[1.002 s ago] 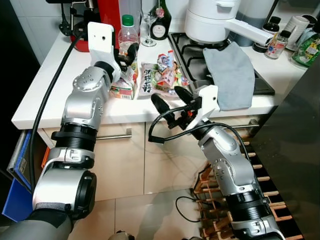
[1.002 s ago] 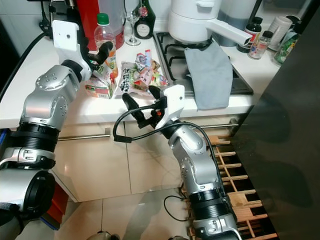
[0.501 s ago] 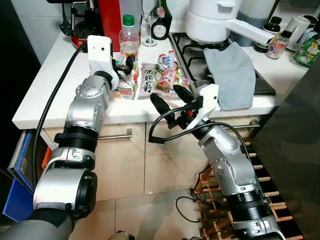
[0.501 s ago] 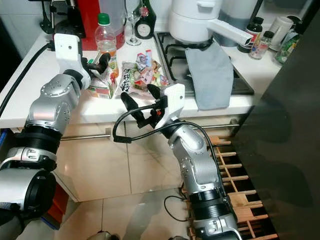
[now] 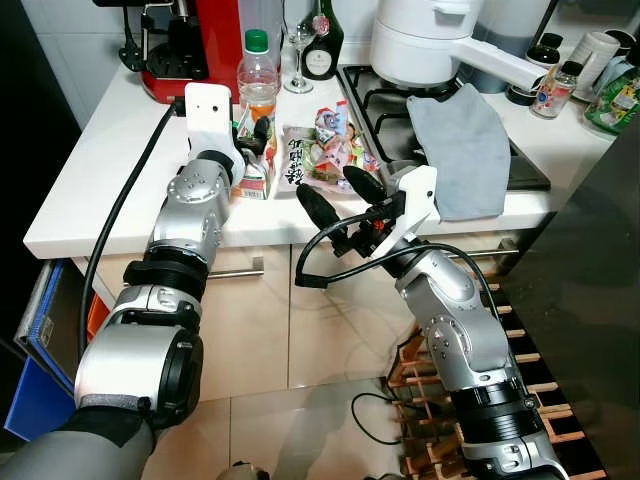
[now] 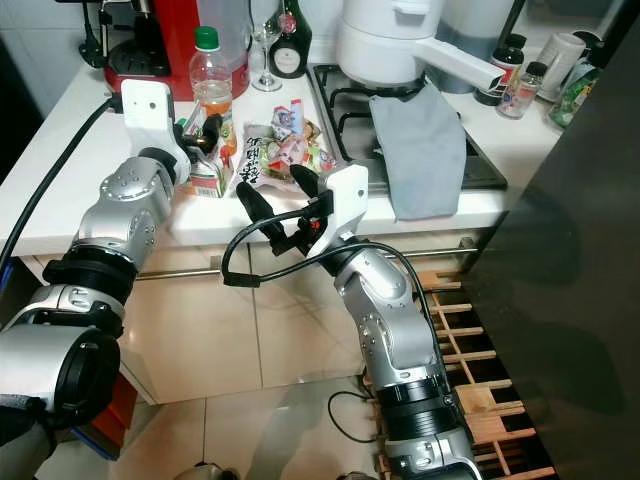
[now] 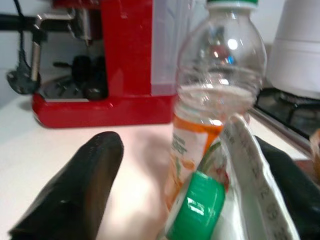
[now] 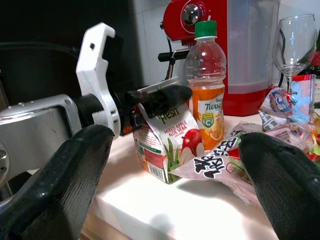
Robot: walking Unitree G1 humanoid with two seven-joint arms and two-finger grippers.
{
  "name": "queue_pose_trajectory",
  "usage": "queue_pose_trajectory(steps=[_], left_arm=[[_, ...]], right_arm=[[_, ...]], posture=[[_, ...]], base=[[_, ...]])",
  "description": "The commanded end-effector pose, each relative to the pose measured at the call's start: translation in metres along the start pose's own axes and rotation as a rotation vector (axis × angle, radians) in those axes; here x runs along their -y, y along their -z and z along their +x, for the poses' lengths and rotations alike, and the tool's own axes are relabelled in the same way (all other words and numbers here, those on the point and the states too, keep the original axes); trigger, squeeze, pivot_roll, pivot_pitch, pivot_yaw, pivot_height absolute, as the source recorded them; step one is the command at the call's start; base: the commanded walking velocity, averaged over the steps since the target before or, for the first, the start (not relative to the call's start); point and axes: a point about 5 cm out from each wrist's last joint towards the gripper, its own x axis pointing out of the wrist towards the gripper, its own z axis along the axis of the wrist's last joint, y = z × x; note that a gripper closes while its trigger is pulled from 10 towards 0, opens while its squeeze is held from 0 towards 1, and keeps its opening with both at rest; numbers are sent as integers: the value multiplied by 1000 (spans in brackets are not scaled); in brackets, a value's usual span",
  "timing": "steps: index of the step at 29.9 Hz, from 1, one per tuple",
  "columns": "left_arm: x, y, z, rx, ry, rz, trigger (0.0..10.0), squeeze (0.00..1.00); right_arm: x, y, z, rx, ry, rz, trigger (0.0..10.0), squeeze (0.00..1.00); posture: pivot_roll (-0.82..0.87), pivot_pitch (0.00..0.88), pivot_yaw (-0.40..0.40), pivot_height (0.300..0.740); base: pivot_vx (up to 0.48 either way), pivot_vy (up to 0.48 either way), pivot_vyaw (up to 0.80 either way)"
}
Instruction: Restocking fridge
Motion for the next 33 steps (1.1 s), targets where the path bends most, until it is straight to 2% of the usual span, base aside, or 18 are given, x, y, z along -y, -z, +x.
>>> queue_pose_trajectory(steps=[1, 11, 15, 19, 24, 26, 33], left_arm=[[1, -11, 4, 37, -7, 10, 0, 0], [2, 0, 3, 11, -13, -12, 0, 0], [6, 15, 1, -54, 9, -33, 0, 0], [6, 20, 0, -67, 9, -41, 0, 0], [3, 15, 1, -39, -3, -41, 0, 0], [0, 5, 2, 20, -12, -30, 0, 0], [-5, -19, 5, 130, -13, -25, 0, 0]], right_arm=[[-1, -6, 1, 19, -8, -3, 10000, 0], [1, -5, 0, 13, -4, 9, 10000, 0], [0, -5, 1, 13, -5, 19, 10000, 0], [0, -5, 2, 13, -3, 23, 10000, 0], [1, -5, 2, 14, 6, 26, 10000, 0], [2, -5, 2, 9, 6, 25, 10000, 0], [3, -4, 2, 5, 8, 24, 10000, 0]], posture=[[-81, 0, -2, 740], [-78, 0, -6, 740], [-73, 0, -6, 740], [-76, 0, -4, 740], [-74, 0, -7, 740], [-71, 0, -11, 740], [-71, 0, -14, 740]], base=[[0, 0, 0], [0, 0, 0], [0, 0, 0], [0, 0, 0], [0, 0, 0], [0, 0, 0], [0, 0, 0]])
